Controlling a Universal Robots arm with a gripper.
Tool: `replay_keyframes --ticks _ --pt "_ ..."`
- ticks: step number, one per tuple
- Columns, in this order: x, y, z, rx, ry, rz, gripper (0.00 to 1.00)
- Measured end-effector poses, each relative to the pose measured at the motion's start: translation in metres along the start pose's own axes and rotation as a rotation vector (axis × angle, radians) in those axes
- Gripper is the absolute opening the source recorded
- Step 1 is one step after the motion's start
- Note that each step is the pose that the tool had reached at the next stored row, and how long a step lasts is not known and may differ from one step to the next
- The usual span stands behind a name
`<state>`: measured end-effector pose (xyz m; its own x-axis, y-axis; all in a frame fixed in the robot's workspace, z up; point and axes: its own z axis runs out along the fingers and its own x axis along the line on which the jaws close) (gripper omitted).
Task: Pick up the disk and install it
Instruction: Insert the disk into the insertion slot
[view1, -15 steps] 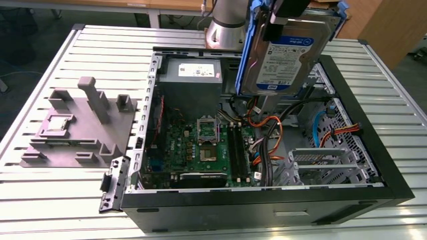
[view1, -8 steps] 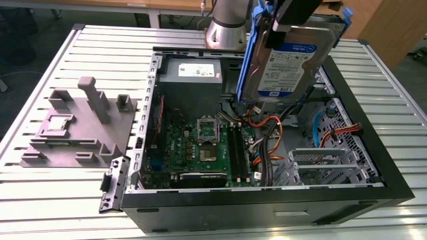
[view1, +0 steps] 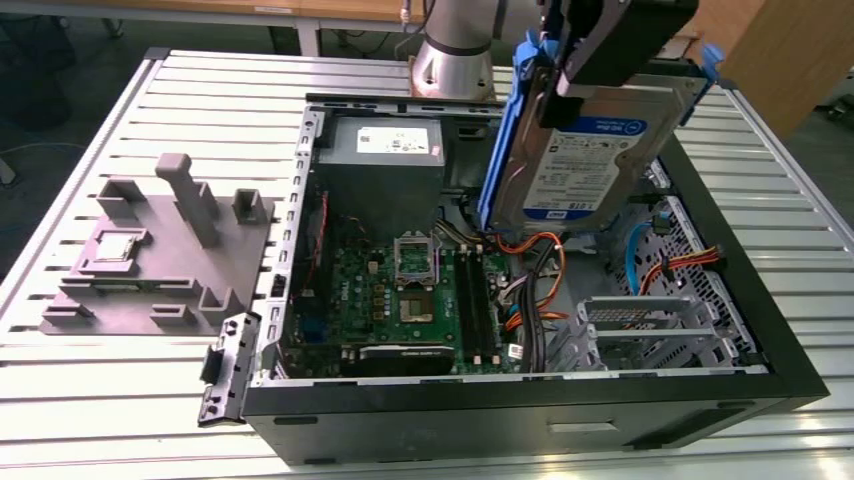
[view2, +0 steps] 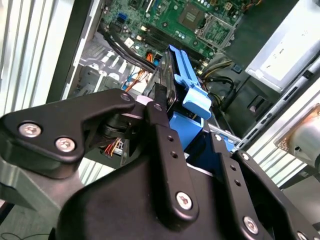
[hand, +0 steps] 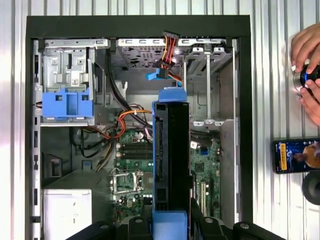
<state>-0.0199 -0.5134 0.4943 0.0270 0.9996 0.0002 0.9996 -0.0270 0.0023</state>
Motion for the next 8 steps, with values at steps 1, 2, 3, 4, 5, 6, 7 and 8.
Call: replay_keyframes --ticks 1,2,3,4,5,6,7,8 --pt "0.0000 0.0023 0.0009 -0.0002 0.0001 0.000 0.37" --pt "-0.0001 0.0045 0.0016 -0.0005 0.0000 0.000 0.37" --pt "-0.0002 0.0056 0.0023 -0.0015 0.0002 0.000 0.37" --pt "-0.0005 0.0058 0.0029 -0.0036 0.0003 0.000 0.37" --pt "-0.0015 0.0059 0.0034 -0.0062 0.0003 0.000 0.37" --pt "-0.0032 0.0060 0.0040 -0.0092 0.0003 0.000 0.37" --pt "-0.0056 0.0061 0.0047 -0.0116 0.0005 0.000 0.37" --pt "-0.0088 0.0061 0.0056 -0.0132 0.0009 0.000 0.37"
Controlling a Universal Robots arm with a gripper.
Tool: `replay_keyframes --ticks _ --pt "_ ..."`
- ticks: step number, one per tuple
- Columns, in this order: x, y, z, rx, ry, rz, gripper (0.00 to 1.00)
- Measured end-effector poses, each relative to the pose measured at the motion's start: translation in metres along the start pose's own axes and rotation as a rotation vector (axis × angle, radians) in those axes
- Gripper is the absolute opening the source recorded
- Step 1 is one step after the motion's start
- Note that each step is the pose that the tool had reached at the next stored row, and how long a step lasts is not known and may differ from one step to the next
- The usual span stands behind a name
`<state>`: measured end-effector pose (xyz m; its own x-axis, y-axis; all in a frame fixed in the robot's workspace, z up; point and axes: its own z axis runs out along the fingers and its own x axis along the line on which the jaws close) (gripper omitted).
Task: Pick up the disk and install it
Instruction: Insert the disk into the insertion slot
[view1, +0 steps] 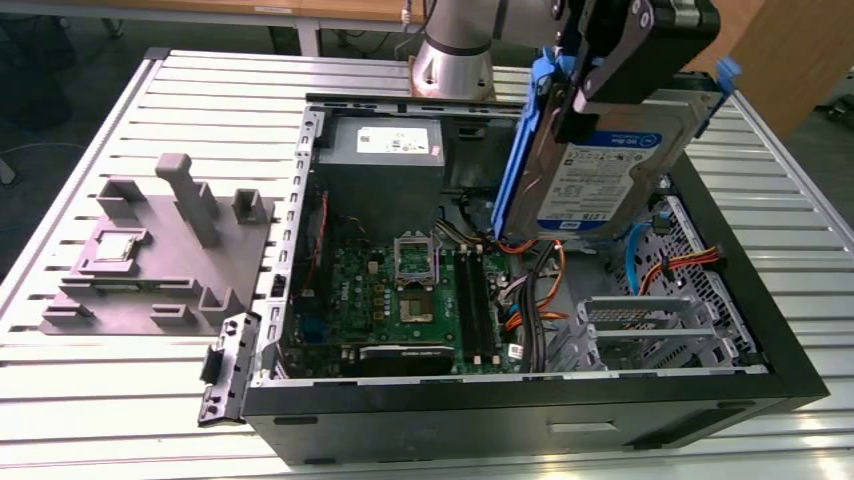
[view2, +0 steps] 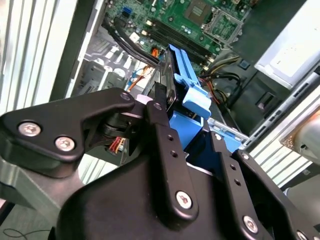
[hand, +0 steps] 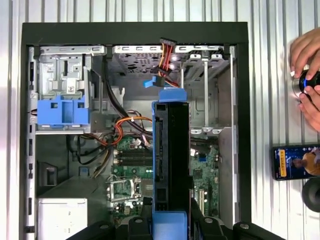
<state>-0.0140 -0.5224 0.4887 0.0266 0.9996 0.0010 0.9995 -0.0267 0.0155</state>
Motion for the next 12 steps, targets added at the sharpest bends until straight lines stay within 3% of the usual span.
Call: replay_keyframes --ticks 4,12 --pt "-0.0121 0.0006 0.0036 -0.0017 0.0039 0.000 0.37" --pt "-0.0179 0.0127 0.0086 -0.0016 0.0042 0.000 0.37"
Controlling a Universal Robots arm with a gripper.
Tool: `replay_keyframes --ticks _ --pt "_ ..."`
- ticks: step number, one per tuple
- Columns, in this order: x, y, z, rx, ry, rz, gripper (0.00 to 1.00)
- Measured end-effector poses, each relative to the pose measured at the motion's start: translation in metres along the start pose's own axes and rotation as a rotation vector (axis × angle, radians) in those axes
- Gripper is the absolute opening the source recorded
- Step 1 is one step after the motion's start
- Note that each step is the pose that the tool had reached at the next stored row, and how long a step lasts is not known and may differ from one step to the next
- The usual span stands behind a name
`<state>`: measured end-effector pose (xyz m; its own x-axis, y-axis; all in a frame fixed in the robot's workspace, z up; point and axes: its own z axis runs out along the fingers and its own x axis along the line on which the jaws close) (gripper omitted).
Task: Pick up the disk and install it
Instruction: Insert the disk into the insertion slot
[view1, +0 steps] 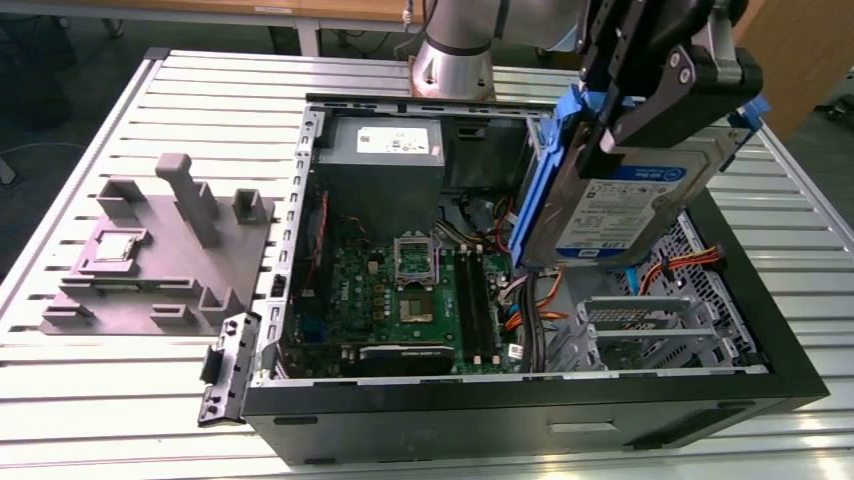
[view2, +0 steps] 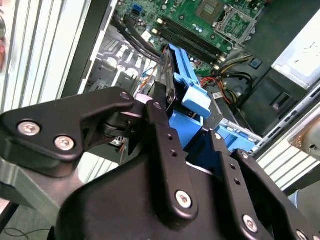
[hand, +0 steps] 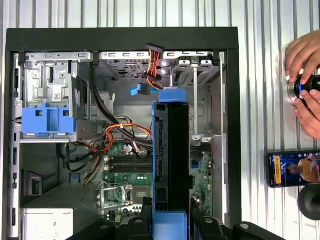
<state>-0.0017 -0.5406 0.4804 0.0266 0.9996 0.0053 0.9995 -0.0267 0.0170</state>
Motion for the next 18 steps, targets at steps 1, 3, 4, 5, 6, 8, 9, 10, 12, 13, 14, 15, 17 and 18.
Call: replay_keyframes --ticks 1,3,4,5,6,8,9,10,12,13,14,15,17,18 --pt "-0.0021 0.0003 0.0005 0.0000 -0.0001 0.000 0.37" --pt "-0.0074 0.0008 0.0017 0.0000 0.0002 0.000 0.37" --pt "-0.0098 0.0011 0.0023 0.0000 0.0002 0.000 0.37" --pt "-0.0117 0.0018 0.0030 0.0000 0.0001 0.000 0.37" --pt "-0.0130 0.0032 0.0037 0.0000 0.0000 0.000 0.37" --pt "-0.0150 0.0069 0.0052 0.0000 0.0002 0.000 0.37" --pt "-0.0158 0.0092 0.0060 0.0000 0.0002 0.000 0.37" --pt "-0.0164 0.0120 0.0066 0.0000 0.0001 0.000 0.37" --pt "-0.0172 0.0180 0.0079 -0.0001 0.0003 0.000 0.37" --pt "-0.0175 0.0210 0.0084 0.0000 0.0001 0.000 0.37" --pt "-0.0178 0.0237 0.0089 0.0000 0.0000 0.000 0.37" --pt "-0.0182 0.0248 0.0091 0.0000 0.0000 0.000 0.37" --pt "-0.0183 0.0248 0.0092 0.0000 0.0000 0.000 0.37" --pt "-0.0183 0.0248 0.0092 0.0000 0.0000 0.000 0.37"
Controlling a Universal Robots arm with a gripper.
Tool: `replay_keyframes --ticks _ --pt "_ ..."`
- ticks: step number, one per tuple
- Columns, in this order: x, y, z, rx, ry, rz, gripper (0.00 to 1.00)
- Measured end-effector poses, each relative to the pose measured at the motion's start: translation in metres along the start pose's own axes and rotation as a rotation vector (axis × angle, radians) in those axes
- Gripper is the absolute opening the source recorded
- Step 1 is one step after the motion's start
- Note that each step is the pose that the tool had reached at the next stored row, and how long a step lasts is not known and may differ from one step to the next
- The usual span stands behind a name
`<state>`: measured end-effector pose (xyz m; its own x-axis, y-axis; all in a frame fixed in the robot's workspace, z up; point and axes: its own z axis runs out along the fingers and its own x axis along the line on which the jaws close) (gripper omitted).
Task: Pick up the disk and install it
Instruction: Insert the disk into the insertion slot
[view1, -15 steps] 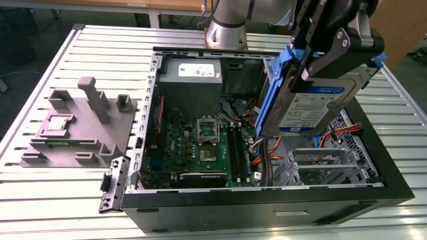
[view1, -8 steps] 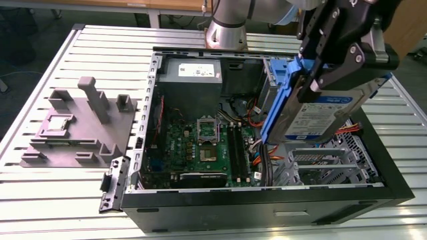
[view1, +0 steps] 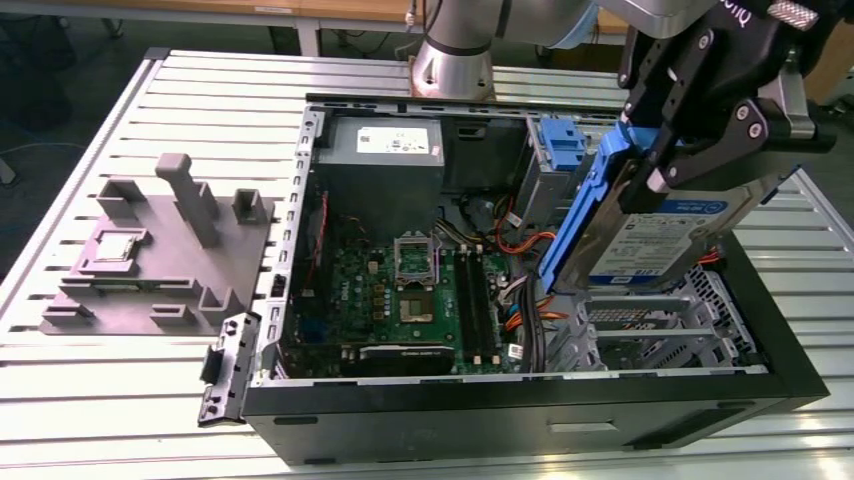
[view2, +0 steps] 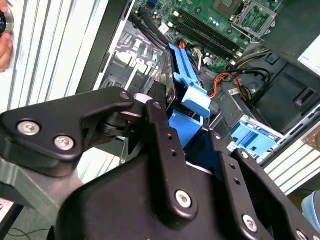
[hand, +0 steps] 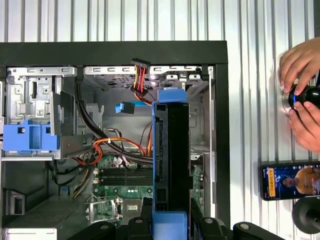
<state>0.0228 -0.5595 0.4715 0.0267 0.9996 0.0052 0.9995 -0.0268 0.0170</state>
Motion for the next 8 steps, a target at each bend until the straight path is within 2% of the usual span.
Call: replay_keyframes --ticks 8 --pt "-0.0004 0.0001 0.0001 0.0000 0.0001 0.000 0.37"
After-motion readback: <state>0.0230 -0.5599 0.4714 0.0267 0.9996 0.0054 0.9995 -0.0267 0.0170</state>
